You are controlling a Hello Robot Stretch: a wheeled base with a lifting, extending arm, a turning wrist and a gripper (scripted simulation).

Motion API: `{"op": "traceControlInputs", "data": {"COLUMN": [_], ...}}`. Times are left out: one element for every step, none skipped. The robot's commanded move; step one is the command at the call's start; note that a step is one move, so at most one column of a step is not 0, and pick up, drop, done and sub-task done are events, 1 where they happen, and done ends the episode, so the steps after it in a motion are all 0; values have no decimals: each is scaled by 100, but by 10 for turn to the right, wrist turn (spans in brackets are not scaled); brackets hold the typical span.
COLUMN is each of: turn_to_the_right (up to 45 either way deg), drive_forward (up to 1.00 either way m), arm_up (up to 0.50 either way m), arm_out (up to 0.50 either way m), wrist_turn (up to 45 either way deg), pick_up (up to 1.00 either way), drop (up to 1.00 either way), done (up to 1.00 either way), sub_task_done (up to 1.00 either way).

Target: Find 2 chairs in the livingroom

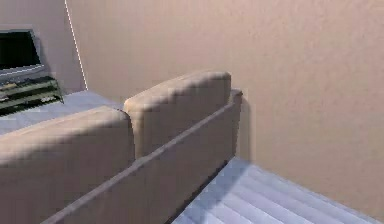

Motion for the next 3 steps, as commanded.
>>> {"op": "traceControlInputs", "data": {"turn_to_the_right": [-60,0,450], "drive_forward": [0,15,0], "arm_up": [0,0,0], "arm_out": [0,0,0], "wrist_turn": [0,0,0], "pick_up": [0,0,0], "drop": [0,0,0], "done": [0,0,0], "sub_task_done": [0,0,0]}}
